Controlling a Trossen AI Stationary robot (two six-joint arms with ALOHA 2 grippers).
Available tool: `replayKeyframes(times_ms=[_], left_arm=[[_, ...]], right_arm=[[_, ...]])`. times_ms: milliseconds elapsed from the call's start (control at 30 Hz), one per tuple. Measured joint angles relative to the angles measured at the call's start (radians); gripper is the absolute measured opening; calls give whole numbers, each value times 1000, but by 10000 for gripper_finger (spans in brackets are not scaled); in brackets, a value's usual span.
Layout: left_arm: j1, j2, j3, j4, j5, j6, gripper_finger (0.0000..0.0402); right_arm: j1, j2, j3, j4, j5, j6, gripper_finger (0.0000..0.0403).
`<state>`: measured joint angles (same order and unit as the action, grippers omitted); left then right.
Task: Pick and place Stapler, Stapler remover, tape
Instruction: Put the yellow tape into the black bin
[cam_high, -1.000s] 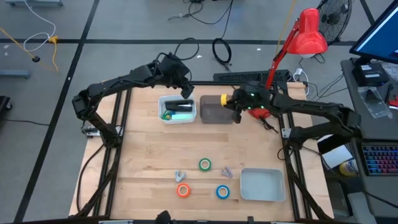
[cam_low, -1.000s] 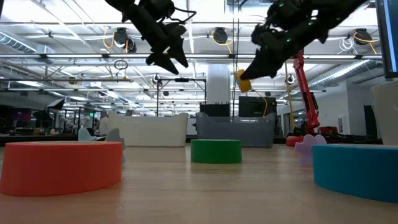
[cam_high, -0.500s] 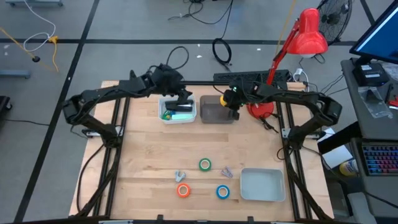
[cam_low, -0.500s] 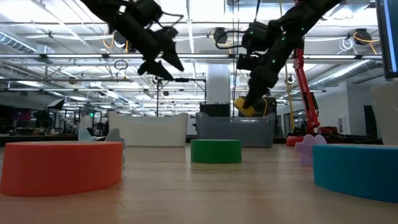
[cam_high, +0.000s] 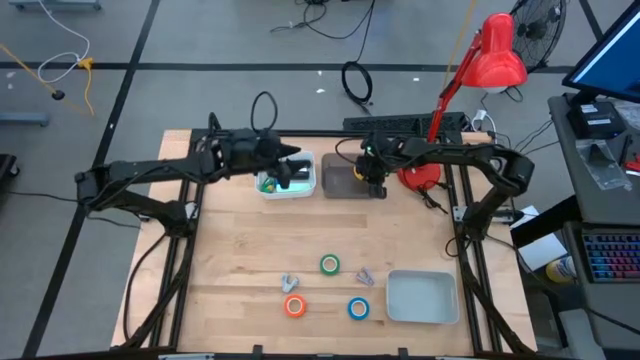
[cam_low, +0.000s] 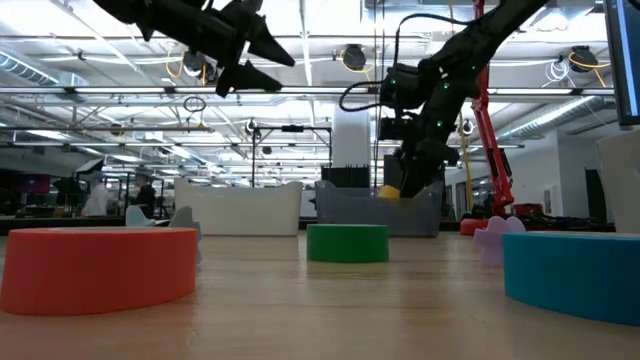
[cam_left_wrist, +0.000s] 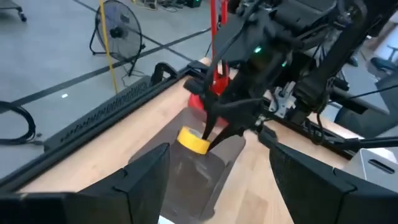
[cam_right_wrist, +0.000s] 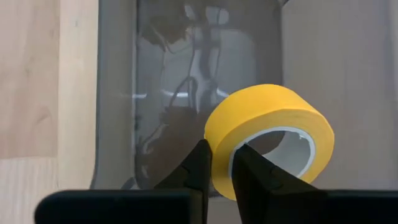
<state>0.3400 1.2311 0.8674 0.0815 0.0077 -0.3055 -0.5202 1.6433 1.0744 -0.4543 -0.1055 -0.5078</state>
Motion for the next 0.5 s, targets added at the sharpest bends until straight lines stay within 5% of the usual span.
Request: replayKeyframes(times_ms=[500], left_arm=[[-49,0,0,6,-62,-41,278]], right_arm=[[-3,23,0,-6,1,-31,47]])
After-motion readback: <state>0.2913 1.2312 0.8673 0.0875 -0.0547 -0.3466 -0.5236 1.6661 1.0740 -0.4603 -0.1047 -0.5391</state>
